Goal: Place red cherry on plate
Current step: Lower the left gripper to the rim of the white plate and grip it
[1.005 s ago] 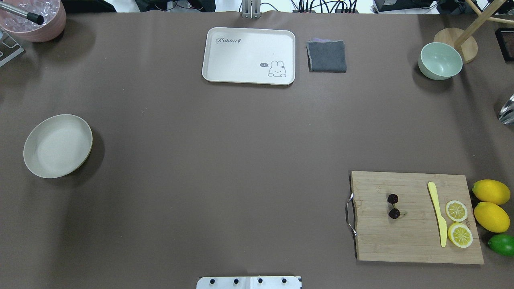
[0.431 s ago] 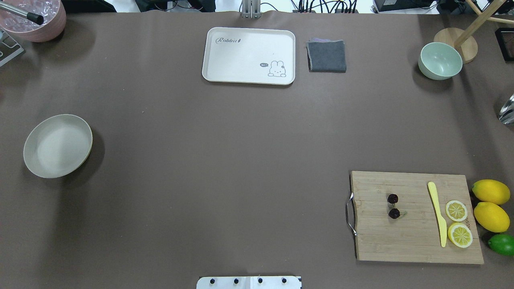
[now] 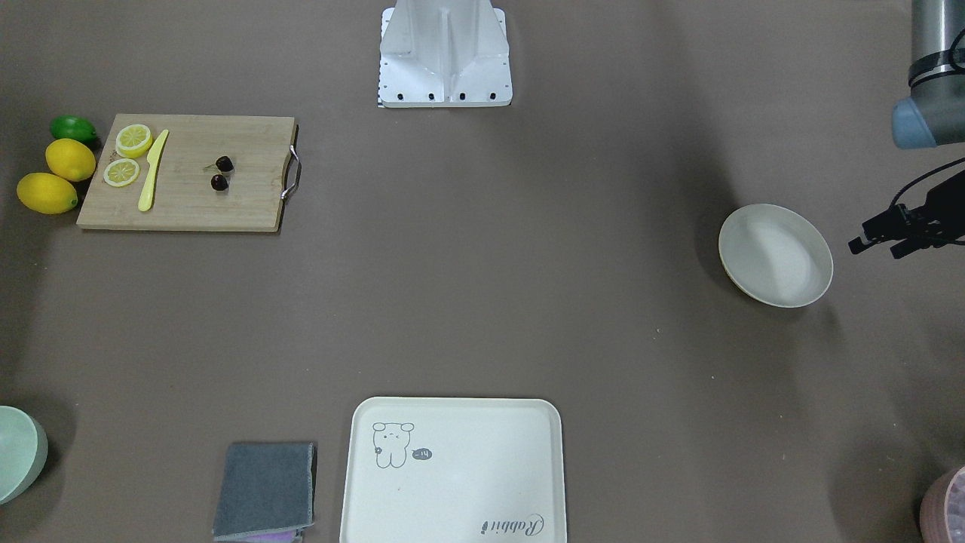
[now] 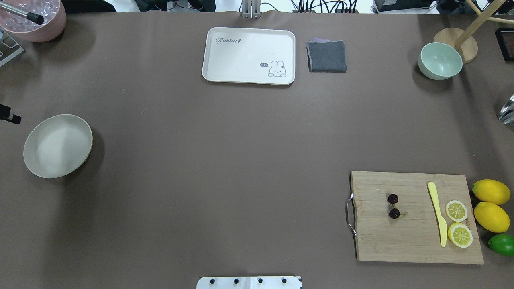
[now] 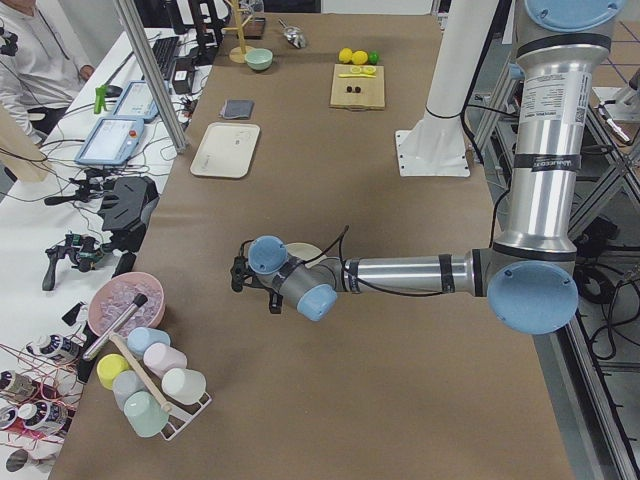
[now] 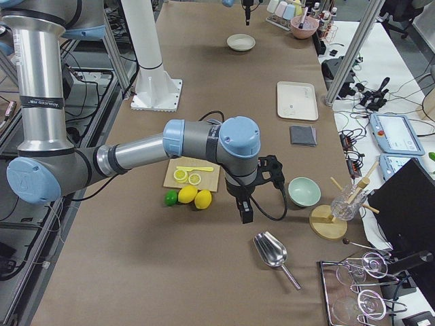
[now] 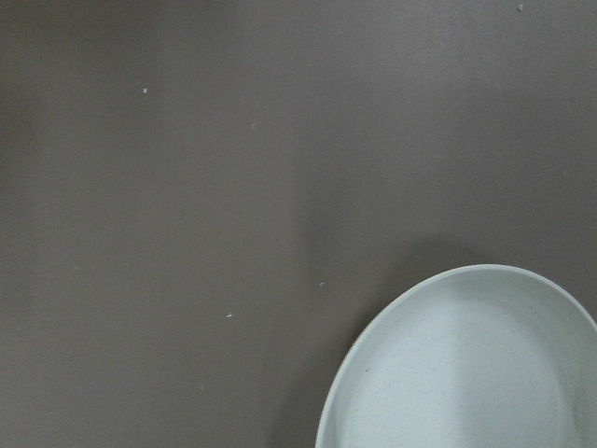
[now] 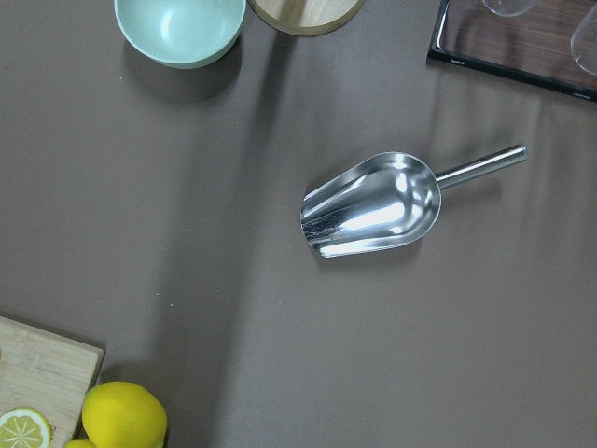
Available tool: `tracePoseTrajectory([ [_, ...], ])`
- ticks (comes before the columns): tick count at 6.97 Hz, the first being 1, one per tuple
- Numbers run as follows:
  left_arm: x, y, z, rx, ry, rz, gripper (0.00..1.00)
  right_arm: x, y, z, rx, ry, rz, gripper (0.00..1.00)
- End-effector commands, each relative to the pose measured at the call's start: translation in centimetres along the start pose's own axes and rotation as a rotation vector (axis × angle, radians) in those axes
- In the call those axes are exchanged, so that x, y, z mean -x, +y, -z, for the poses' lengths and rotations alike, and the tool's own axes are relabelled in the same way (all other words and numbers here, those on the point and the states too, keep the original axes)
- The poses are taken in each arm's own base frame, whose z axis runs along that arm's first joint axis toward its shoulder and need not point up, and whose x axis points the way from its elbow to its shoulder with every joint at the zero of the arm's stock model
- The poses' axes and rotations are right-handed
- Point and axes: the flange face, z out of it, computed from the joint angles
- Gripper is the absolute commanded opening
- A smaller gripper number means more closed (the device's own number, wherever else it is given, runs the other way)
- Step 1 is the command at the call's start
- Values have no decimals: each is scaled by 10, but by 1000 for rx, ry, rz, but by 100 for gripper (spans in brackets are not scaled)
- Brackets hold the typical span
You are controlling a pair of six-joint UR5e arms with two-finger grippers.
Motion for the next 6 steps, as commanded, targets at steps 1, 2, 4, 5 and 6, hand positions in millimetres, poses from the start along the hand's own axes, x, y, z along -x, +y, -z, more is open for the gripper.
tracePoseTrajectory([
  [1,-24,10,-42,-26,28,5,97,-2,-1,-1,2,-2,-3,100],
  [2,-22,12,-44,-23,38,-2,97,-2,-2,-1,1,-3,-3,100],
  [4,-24,19,-42,15,73,-19,96,-2,-2,-2,2,-3,-4,100],
  [5,-19,26,-41,19,95,-35,96,-3,0,-3,4,-4,-4,100],
  [6,-11,36,-40,23,100,-40,95,-3,0,-3,4,-4,-4,100],
])
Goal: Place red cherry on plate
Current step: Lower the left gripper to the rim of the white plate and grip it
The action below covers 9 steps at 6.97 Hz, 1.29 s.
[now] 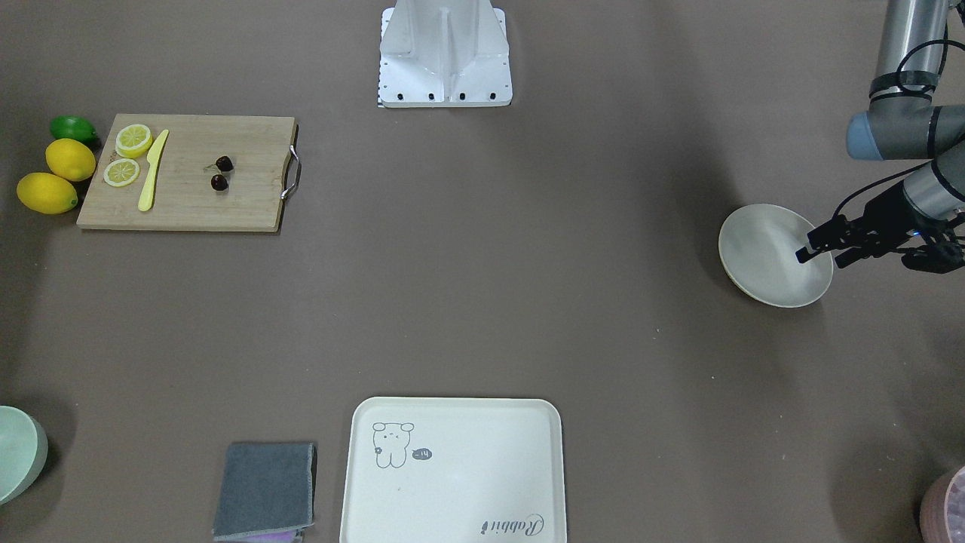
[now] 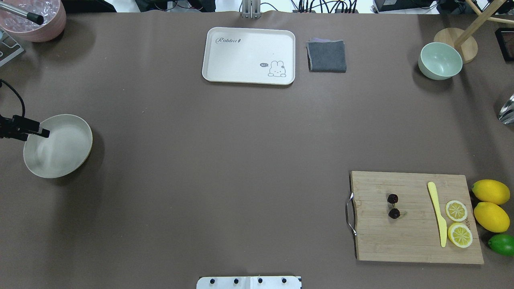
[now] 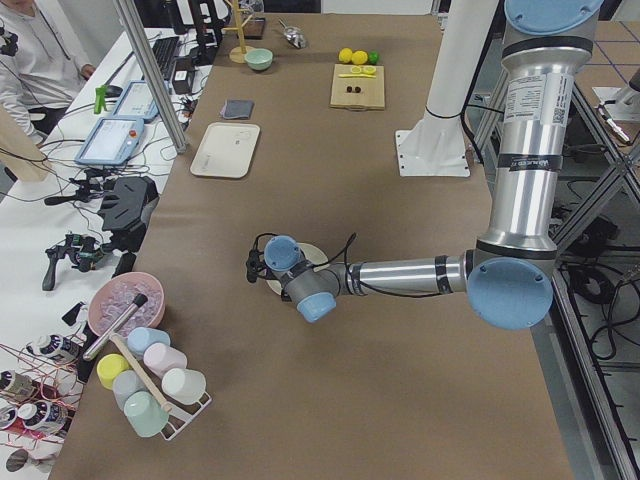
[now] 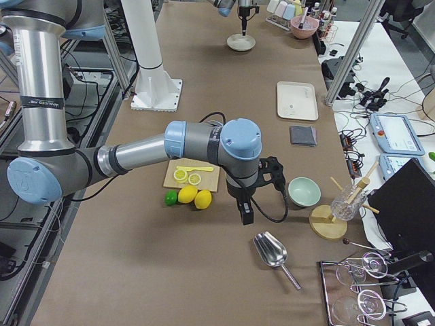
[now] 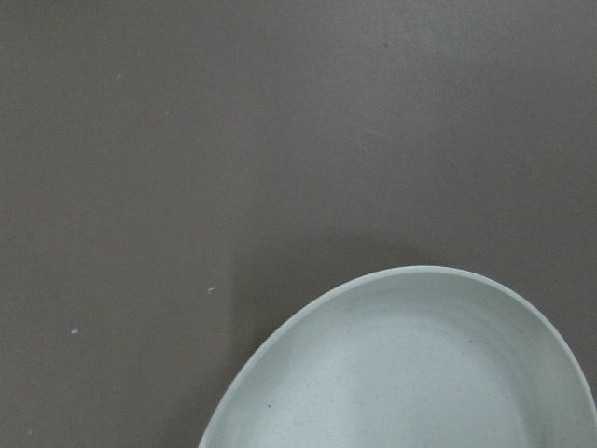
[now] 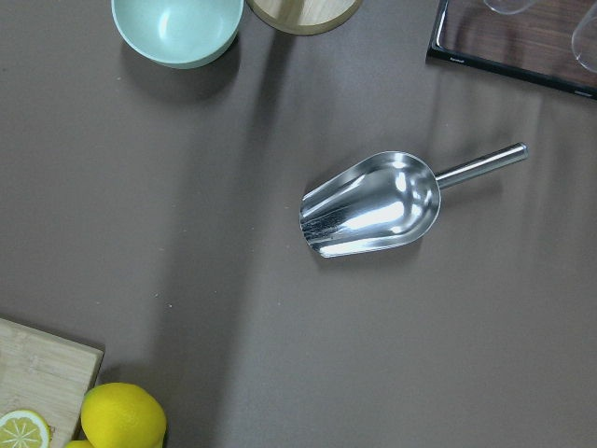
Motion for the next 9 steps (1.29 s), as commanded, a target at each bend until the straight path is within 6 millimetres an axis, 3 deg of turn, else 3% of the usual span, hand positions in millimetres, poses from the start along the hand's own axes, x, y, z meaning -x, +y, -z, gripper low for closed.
tracePoseTrajectory([
  [1,20,29,4,23,29,-15,95,0,1,0,1,0,0,100],
  [4,54,58,4,49,33,-35,95,-1,2,-2,3,-1,-1,100],
  [7,58,53,0,38,24,-41,80,-1,3,-3,5,-2,2,100],
  [9,55,49,-1,37,26,-39,40,-1,3,-3,5,-2,2,100],
])
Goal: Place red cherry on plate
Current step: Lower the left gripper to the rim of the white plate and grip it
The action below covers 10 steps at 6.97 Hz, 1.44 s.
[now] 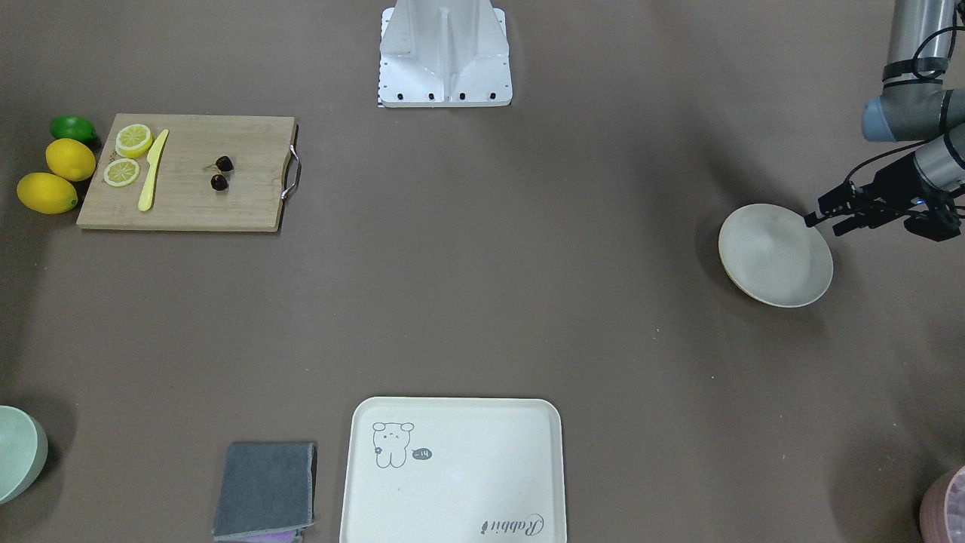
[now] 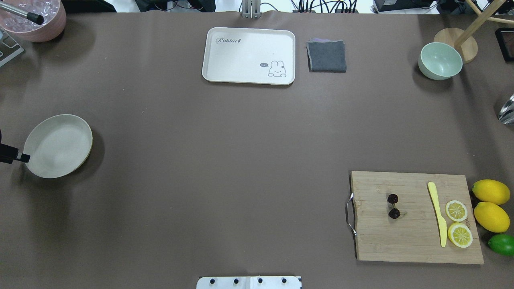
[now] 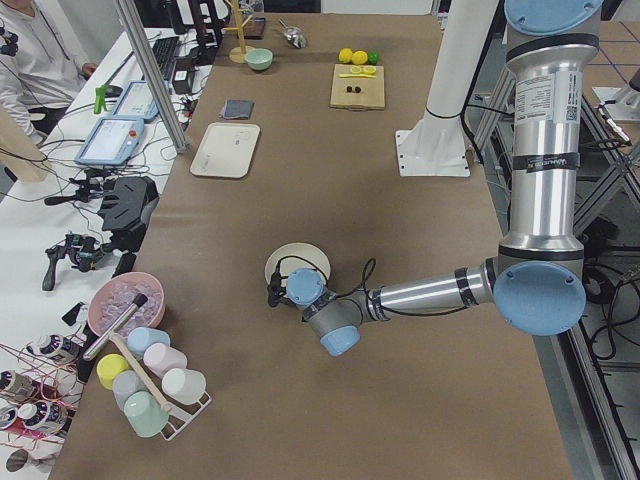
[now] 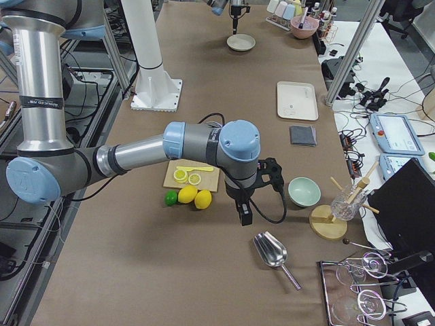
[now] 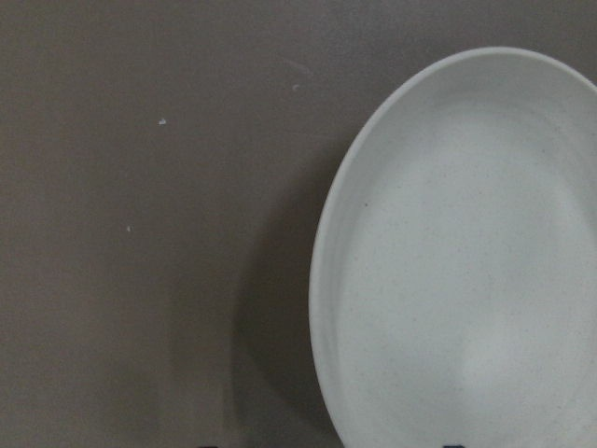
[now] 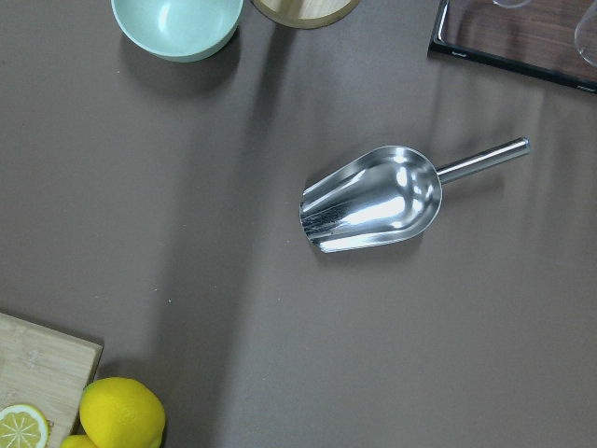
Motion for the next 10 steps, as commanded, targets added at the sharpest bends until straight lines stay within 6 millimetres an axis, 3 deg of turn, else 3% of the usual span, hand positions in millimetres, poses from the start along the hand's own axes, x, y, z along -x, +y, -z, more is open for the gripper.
tracePoseTrajectory([
  [1,-1,-4,-1,-2,-1,3,33,0,0,0,0,0,0,100],
  [2,-3,-5,-1,-3,0,0,24,0,0,0,0,0,-2,100],
  [3,-3,-5,-1,-3,0,2,3,0,0,0,0,0,-2,100],
  [7,-1,-9,-4,-43,-37,-2,0,0,0,0,0,-2,-2,100],
  [8,-9,-10,-2,-38,-24,0,0,-1,0,-1,1,-1,-3,100],
  [10,-52,-26,10,40,41,61,0,0,0,0,0,-2,-3,100],
])
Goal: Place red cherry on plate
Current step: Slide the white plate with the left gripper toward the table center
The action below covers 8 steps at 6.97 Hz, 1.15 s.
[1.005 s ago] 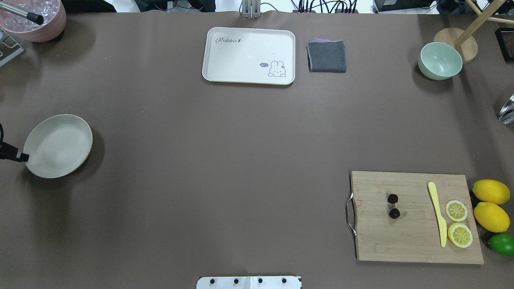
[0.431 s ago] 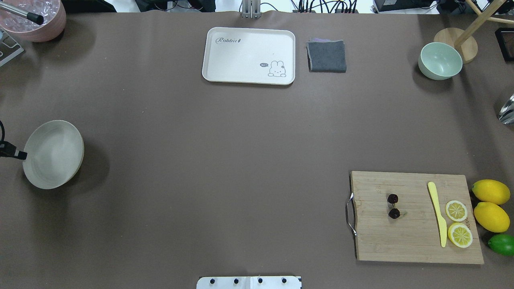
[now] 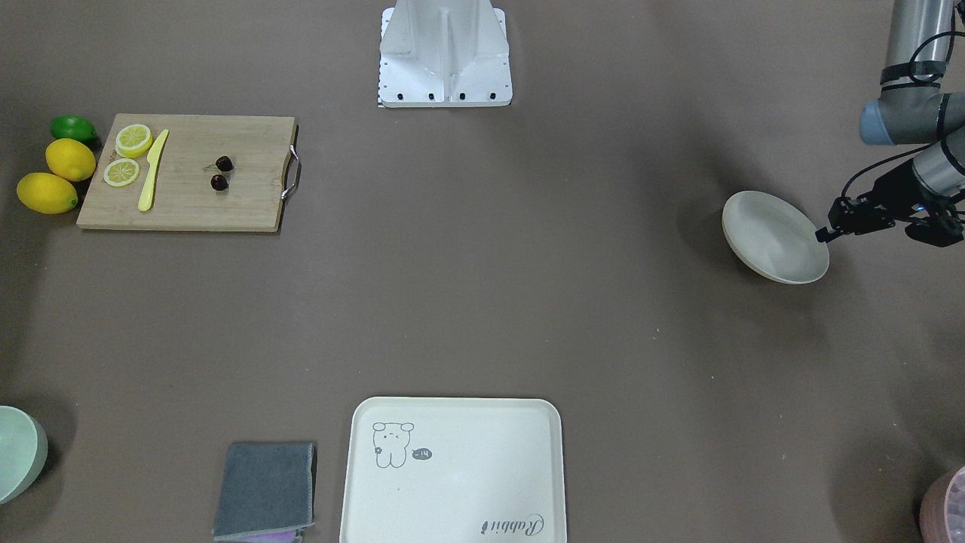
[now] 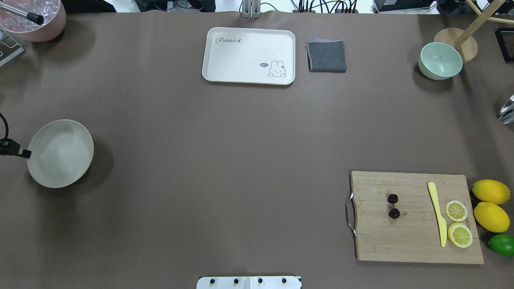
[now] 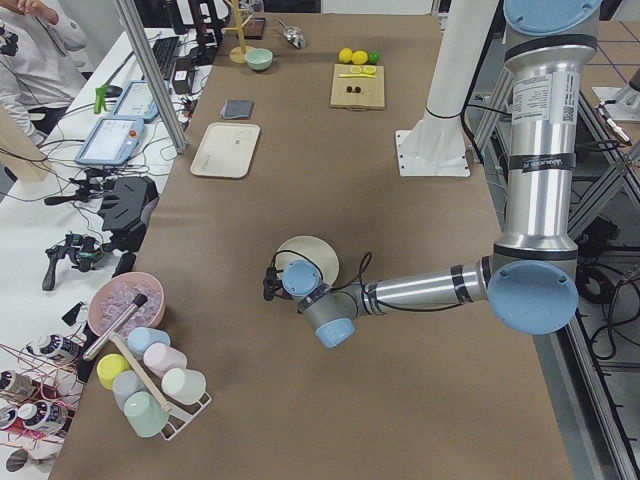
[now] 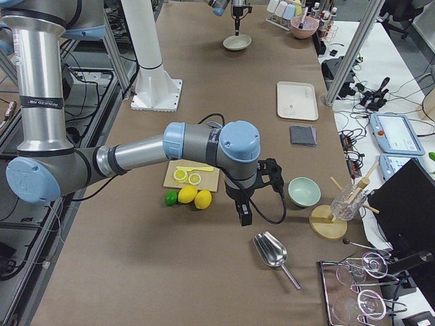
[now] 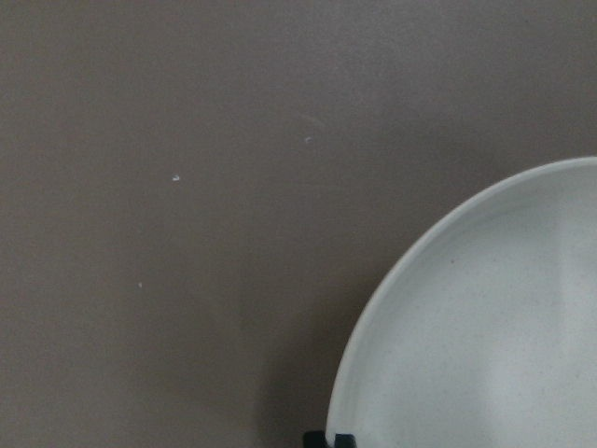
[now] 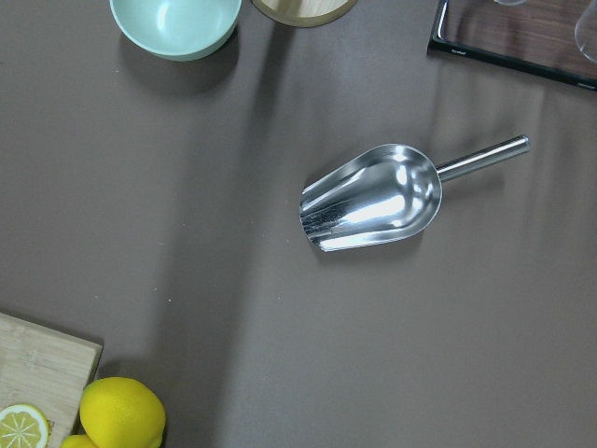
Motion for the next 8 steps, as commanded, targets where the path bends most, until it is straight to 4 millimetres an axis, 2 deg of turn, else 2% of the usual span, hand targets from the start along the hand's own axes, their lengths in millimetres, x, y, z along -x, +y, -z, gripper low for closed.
tracePoseTrajectory([
  [1,-58,-19,21,43,43,79,0,1,-2,1,-3,1,1,100],
  [2,-104,-27,36,54,78,128,0,2,-4,4,-7,2,2,100],
  [3,-155,-44,53,58,117,197,0,2,-5,4,-7,2,1,100],
  [4,-192,-53,59,58,132,217,0,2,-5,4,-9,2,2,100],
  [5,-220,-62,55,64,134,198,0,3,-7,6,-12,3,4,100],
  [6,-248,-65,36,87,128,178,0,5,-10,9,-17,5,9,100],
  [8,-322,-84,2,85,88,150,0,7,-21,13,-23,9,20,100],
])
